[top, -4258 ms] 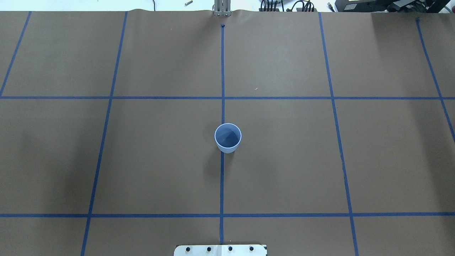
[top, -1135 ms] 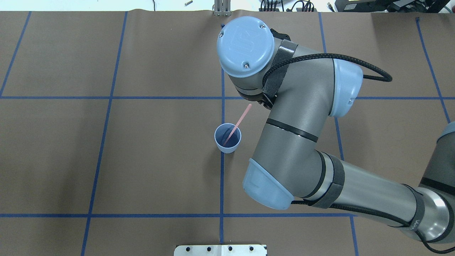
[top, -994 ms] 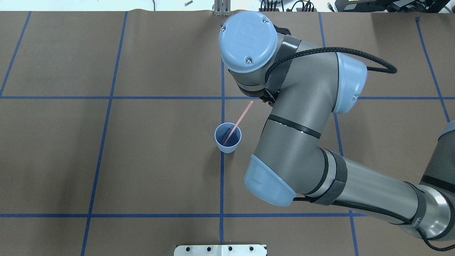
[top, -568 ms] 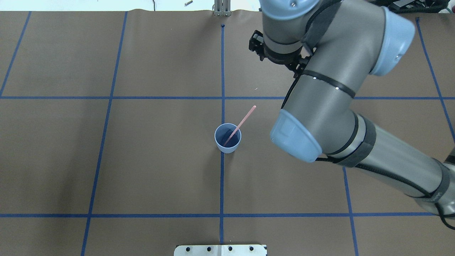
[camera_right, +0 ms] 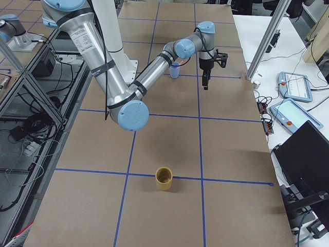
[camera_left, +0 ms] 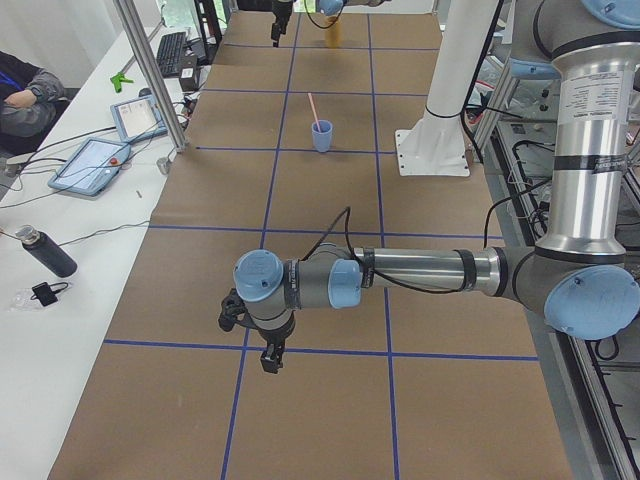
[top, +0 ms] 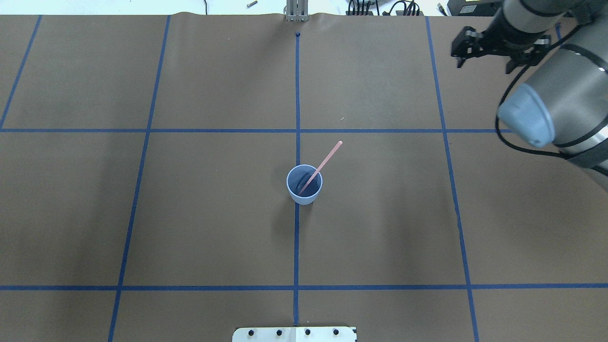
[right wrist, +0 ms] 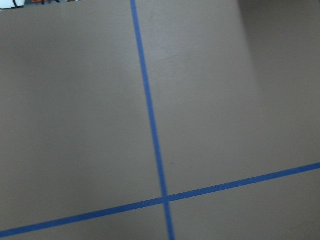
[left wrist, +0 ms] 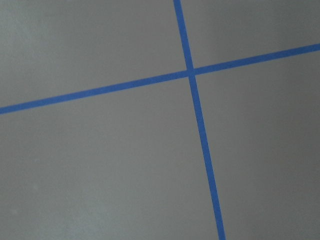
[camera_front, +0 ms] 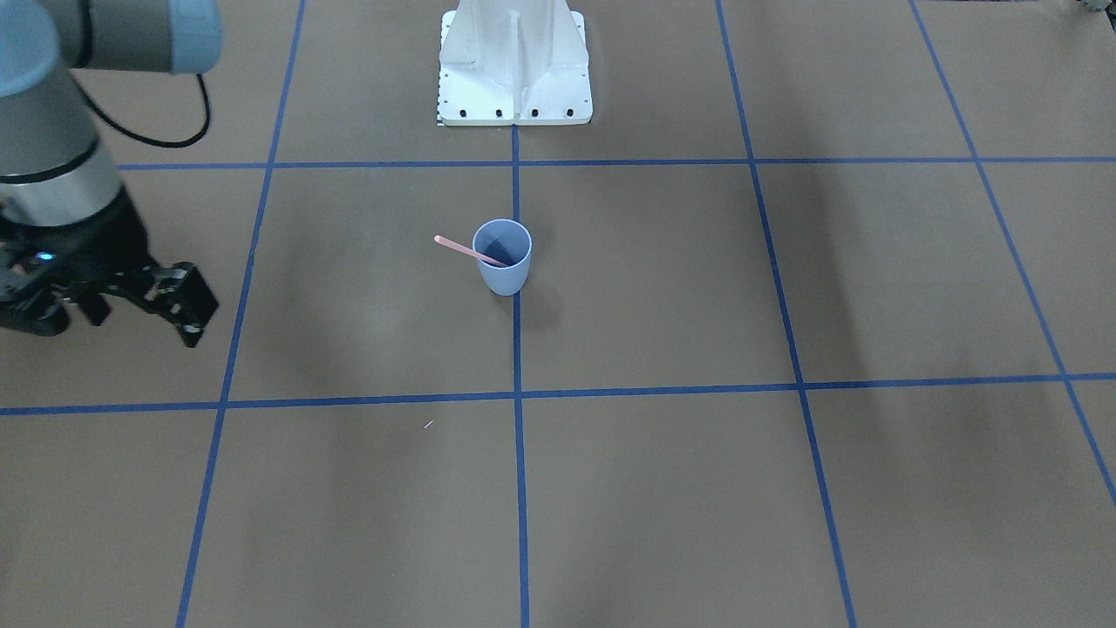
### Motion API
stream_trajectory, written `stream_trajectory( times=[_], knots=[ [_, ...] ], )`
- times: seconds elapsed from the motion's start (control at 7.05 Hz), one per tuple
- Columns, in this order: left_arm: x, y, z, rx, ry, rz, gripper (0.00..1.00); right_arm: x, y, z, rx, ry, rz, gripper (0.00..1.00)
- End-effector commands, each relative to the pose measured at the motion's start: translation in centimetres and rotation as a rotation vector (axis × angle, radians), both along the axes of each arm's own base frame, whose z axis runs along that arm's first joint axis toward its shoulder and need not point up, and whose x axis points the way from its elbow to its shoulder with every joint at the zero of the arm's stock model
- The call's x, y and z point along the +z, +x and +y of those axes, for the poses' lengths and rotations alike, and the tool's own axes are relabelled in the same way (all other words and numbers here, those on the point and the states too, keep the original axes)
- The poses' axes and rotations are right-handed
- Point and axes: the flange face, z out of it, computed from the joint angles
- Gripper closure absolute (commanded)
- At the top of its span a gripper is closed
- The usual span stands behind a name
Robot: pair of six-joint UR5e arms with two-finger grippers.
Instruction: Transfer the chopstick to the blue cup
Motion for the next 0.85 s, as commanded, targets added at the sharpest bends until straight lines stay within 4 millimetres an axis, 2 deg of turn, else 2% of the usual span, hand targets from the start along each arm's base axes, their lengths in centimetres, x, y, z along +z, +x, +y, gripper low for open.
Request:
stream_trajectory(
  times=[0.0,0.14,0.28,0.43,0.71],
  knots=[
    [-1.3,-0.2,0.4,-0.003,-0.056,0.001,0.01,9.0,10.1,0.6,-0.146,0.036,0.022,0.0],
    [-2.3,-0.2,0.8,-0.001,-0.035,-0.004,0.01,13.7,15.5,2.0,-0.209,0.054,0.042,0.0],
    [-3.0,-0.2,1.1,0.0,-0.015,-0.002,0.01,18.0,20.0,4.0,-0.256,0.05,0.012,0.0],
    [-4.7,-0.3,1.0,0.001,0.023,-0.004,0.01,21.1,22.7,6.0,-0.274,0.04,0.017,0.0],
    [-5.4,-0.2,0.8,0.009,0.046,-0.004,0.01,28.1,25.8,11.0,-0.267,-0.038,0.018,0.0]
  ],
)
